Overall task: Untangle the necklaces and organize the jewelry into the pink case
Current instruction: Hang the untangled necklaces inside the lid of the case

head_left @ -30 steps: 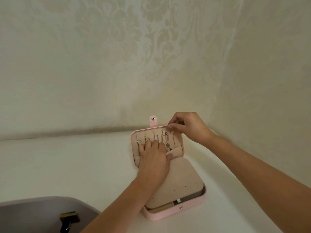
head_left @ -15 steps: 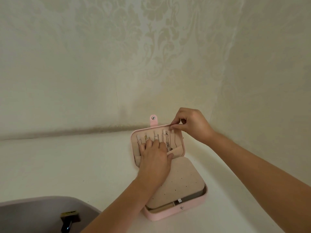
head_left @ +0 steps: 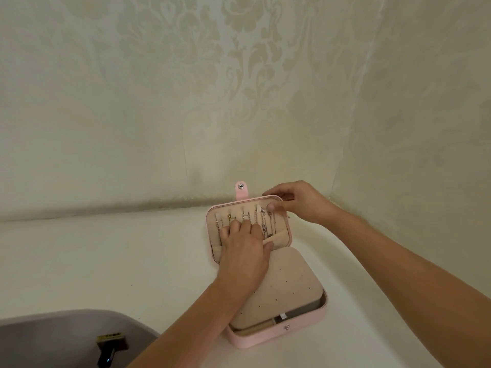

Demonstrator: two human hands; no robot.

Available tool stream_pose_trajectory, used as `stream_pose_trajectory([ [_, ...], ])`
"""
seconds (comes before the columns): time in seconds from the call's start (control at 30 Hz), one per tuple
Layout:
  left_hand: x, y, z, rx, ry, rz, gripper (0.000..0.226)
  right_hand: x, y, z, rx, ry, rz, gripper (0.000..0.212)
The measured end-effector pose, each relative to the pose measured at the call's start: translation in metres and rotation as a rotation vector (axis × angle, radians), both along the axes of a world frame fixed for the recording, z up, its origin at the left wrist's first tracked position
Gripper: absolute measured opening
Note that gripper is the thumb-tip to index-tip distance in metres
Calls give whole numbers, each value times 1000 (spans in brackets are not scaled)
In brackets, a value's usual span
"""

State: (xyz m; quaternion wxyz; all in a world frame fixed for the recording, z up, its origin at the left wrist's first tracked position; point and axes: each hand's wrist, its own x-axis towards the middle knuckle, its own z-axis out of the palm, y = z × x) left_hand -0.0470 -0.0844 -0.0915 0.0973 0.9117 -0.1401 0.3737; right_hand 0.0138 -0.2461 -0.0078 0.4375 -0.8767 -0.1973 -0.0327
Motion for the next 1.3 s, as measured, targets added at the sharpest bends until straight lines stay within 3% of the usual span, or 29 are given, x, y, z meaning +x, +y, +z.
stream_pose_trajectory([
  [0.13,1,1,2,-97,-50,-59,31,0,4,5,127,61,-22,16],
  [0.27,-3,9,12,-398,-83,-2,59,2,6,2,130,106,-38,16],
  [0.33,-5,15,18,-591,63,93,74,0,5,-4,102,113,-82,20],
  [0.4,-4,22,21,-773,368,126,83,-8,4,-7,22,114,-94,43],
  [0.5,-1,29,21,-1064,666,40,73,-36,-1,-5,-217,50,-26,75],
  [0.73,17,38,15,-1249,762,35,52,-102,-22,-3,-654,239,228,87],
  [0.9,16,42,14,-1415,759,-90,50,-120,-24,-4,-751,213,236,94],
  [1.07,8,45,13,-1303,713,-194,40,-129,-31,-10,-638,220,188,83],
  [1.17,-5,48,16,-1049,691,-312,33,-132,-37,-17,-539,223,129,79],
  [1.3,-23,66,19,-672,867,-583,68,-143,-37,-29,-457,83,53,53],
])
